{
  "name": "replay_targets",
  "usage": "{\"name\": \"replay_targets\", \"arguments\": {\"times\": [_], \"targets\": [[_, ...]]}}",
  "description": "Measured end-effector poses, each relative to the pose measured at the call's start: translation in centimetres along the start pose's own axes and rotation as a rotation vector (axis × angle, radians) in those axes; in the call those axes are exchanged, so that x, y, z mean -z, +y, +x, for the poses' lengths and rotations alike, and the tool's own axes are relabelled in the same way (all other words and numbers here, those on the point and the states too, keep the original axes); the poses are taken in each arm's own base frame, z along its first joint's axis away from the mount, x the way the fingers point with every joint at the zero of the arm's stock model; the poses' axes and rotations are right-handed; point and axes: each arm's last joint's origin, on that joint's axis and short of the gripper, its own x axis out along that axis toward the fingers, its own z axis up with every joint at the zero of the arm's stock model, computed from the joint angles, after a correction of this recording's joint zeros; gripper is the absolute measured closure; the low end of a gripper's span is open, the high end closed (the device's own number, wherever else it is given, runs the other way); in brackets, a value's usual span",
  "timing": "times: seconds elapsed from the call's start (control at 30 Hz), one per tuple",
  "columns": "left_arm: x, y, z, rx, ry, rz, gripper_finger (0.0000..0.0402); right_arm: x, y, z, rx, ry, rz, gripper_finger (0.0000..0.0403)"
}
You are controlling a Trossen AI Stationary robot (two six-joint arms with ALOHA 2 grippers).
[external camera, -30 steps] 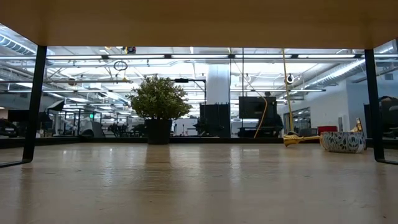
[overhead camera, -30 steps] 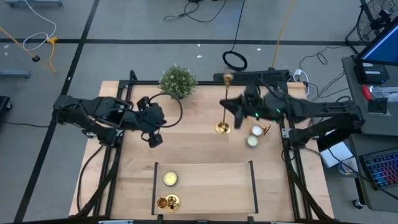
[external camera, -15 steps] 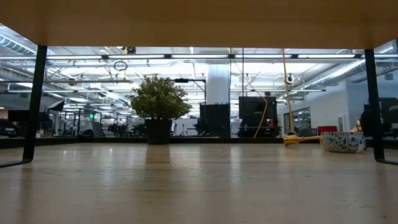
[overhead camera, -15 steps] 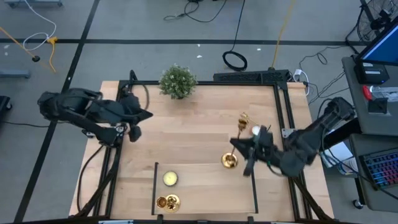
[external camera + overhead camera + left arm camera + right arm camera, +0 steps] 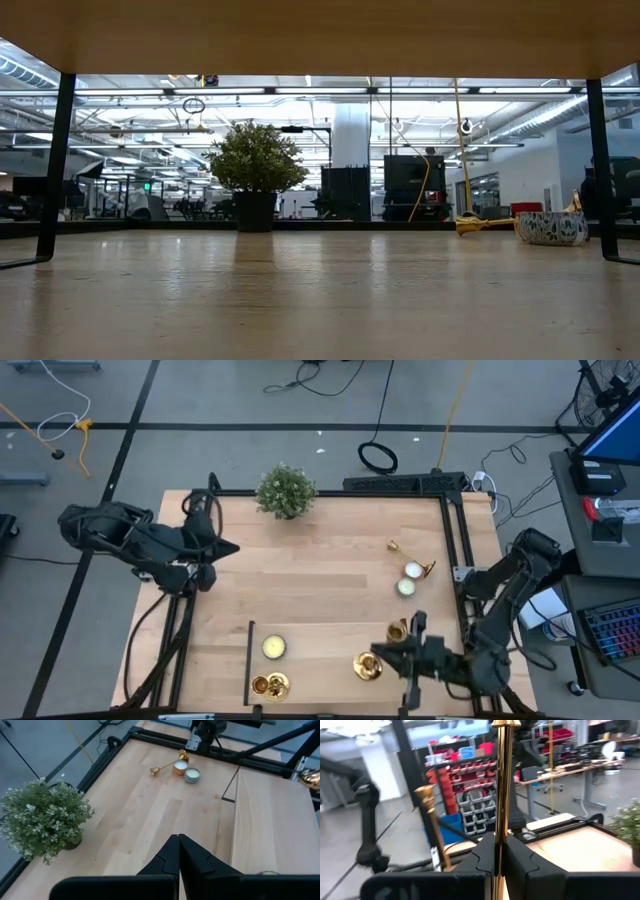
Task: Pick & Place candle stick holders
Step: Put the left gold candle holder on the shelf
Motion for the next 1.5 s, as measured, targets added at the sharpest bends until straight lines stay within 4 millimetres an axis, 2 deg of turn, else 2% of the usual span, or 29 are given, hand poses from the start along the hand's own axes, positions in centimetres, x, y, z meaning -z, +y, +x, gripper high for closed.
{"name": "replay_targets", "arguments": {"times": [0.2, 0.4, 0.8, 1.03, 1.5], "targets": [[0.0, -0.7, 0.9, -0.008, 0.023, -0.013, 0.0399, 0.9, 0.9, -2.3, -0.068, 0.054, -0.067, 0.0392], [-0.1, -1.3, 1.8, -0.013, 0.049, -0.039, 0.0399, 2.2, 1.1, -3.8, -0.097, 0.114, -0.053, 0.0392], [0.0, -1.8, 2.4, 0.013, 0.091, -0.073, 0.0399, 6.8, -0.5, -4.5, -0.096, 0.131, -0.007, 0.0392], [0.1, -1.8, 2.4, 0.027, 0.106, -0.084, 0.0399, 8.1, -1.4, -4.6, -0.088, 0.083, -0.01, 0.0392], [0.3, -1.7, 2.4, 0.019, 0.13, -0.072, 0.0399, 7.8, -1.2, -5.3, -0.123, 0.052, 0.011, 0.0392]]}}
